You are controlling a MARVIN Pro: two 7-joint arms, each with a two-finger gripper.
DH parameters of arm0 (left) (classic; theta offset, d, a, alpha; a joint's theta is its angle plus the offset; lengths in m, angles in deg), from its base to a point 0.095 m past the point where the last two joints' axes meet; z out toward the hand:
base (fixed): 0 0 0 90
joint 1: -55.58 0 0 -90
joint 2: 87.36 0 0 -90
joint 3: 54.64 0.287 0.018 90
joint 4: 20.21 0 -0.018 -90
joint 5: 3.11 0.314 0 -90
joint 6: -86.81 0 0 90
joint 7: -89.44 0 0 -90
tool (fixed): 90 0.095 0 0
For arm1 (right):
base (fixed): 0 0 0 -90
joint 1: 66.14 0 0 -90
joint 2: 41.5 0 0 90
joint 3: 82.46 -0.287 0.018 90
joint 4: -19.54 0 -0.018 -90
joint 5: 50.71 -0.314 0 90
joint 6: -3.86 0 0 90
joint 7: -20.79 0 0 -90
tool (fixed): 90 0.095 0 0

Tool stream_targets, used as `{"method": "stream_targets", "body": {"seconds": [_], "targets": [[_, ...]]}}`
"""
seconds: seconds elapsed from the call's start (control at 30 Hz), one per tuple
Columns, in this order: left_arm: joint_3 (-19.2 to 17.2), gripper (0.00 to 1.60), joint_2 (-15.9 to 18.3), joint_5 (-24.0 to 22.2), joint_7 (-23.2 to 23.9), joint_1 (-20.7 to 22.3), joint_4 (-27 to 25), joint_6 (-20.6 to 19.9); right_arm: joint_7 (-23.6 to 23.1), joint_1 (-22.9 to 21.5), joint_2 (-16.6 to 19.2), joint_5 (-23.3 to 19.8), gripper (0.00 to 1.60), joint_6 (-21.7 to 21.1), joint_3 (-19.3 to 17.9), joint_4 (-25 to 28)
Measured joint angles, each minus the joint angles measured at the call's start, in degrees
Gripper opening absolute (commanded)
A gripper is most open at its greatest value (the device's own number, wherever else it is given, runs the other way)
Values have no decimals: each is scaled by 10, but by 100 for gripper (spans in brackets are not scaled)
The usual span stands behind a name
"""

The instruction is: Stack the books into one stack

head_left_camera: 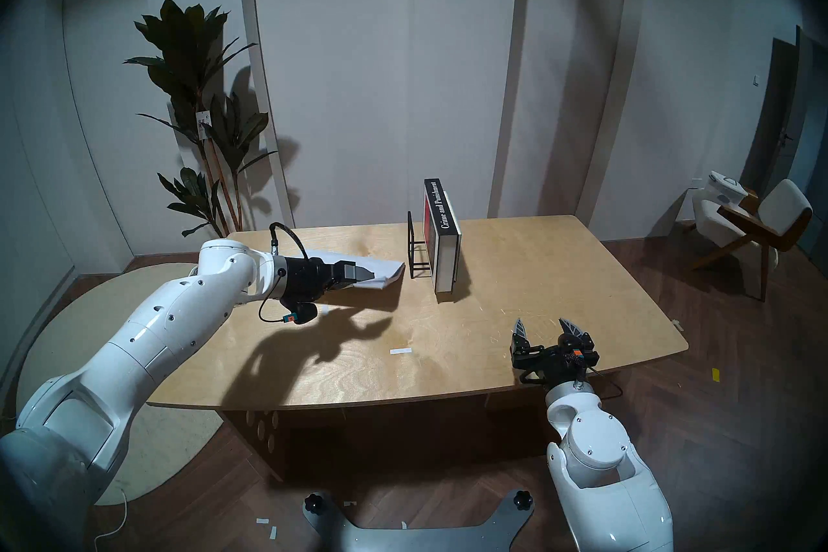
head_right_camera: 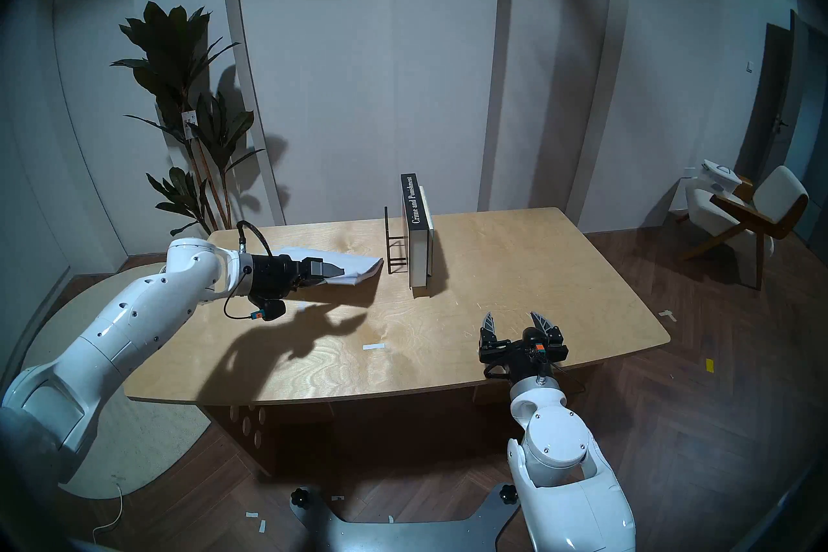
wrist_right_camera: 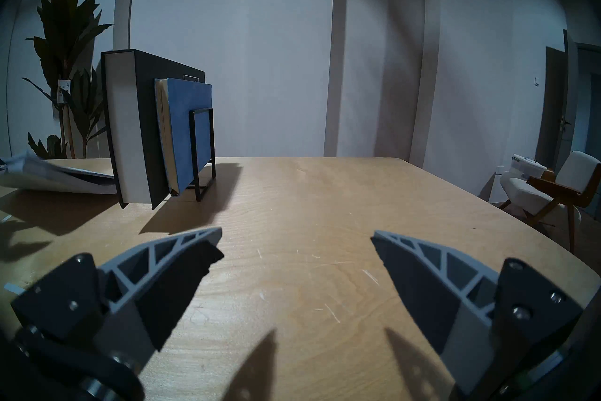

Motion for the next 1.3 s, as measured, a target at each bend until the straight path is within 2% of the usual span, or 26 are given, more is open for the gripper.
{"method": "stream_targets", "body": {"seconds": [0.23, 0.47, 0.9, 1.3], "targets": [[-39, 160, 2, -70, 52, -5, -27, 58, 1, 0, 1, -1, 160, 0, 1, 0], [-98, 160, -27, -168, 68, -4, 18, 67, 1, 0, 2, -2, 160, 0, 1, -1], [-212, 160, -107, -352, 43, -9, 140, 9, 2, -2, 3, -4, 160, 0, 3, -4], [-275, 160, -188, -515, 29, -21, 183, -64, 15, -15, 2, 21, 160, 0, 28, 0]]}}
